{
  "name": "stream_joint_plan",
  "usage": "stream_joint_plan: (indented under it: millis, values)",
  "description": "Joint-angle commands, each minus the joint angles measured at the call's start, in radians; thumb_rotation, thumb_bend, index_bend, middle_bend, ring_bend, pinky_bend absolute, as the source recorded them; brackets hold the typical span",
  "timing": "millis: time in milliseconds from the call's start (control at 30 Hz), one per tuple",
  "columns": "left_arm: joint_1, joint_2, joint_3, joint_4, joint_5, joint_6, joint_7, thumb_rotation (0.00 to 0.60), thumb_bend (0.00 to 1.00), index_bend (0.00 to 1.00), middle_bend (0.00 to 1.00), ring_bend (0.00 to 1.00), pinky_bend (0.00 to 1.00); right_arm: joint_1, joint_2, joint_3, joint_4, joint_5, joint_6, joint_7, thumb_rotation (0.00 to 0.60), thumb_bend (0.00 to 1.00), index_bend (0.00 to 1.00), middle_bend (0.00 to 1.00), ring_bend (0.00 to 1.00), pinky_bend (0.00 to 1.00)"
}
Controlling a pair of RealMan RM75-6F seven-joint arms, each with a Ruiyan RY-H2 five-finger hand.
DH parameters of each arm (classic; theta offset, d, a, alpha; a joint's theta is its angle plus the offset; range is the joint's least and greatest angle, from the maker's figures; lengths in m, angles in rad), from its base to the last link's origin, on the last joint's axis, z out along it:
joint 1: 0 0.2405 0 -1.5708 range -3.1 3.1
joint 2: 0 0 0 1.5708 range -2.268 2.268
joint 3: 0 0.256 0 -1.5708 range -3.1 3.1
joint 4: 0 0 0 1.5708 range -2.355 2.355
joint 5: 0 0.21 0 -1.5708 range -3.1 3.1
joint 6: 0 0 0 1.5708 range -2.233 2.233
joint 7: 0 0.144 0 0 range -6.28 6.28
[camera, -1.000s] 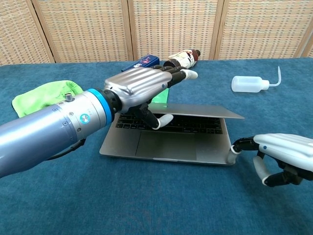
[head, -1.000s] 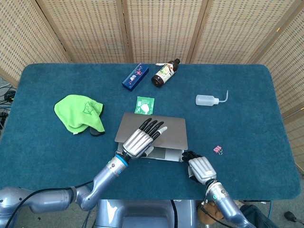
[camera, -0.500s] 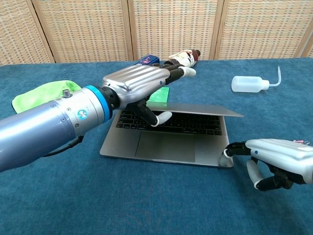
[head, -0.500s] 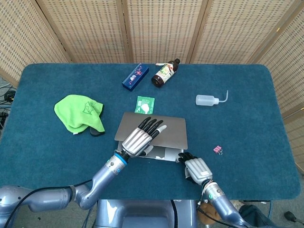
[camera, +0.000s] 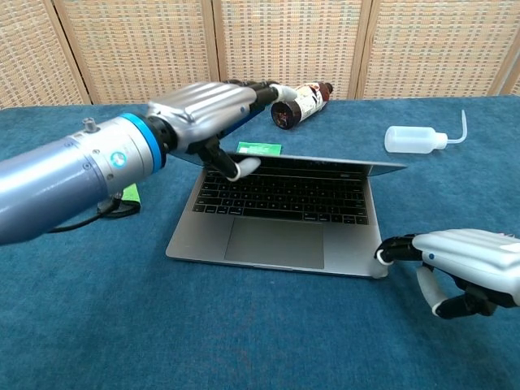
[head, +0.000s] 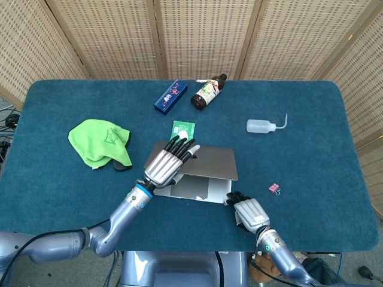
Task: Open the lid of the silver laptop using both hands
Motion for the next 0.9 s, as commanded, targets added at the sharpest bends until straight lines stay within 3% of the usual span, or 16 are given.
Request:
stream_joint_plan:
  millis: [33,367,900]
  values:
    - [-0.008,0.013,-0.014,0.006,-0.017,0.004,0.015,0.6,0.46,0.0,0.0,0.0,0.0,0.004,0.004,-0.007,0.001,-0.006,0.001,-0.005,0.6,0.97,0.23,0.15,0.09,0.28]
    - [-0.044,0.051,-0.061,0.008,-0.087,-0.001,0.053,0.6,0.46,0.0,0.0,0.0,0.0,0.018,0.025,-0.017,-0.001,-0.041,0.008,-0.001,0.6,0.97,0.23,0.16,0.09,0.28]
    - [-0.124,0.057,-0.121,0.043,-0.32,-0.035,0.172,0.6,0.46,0.0,0.0,0.0,0.0,0.049,0.048,-0.037,-0.006,-0.095,-0.01,-0.015,0.6,0.97,0.23,0.2,0.1,0.28]
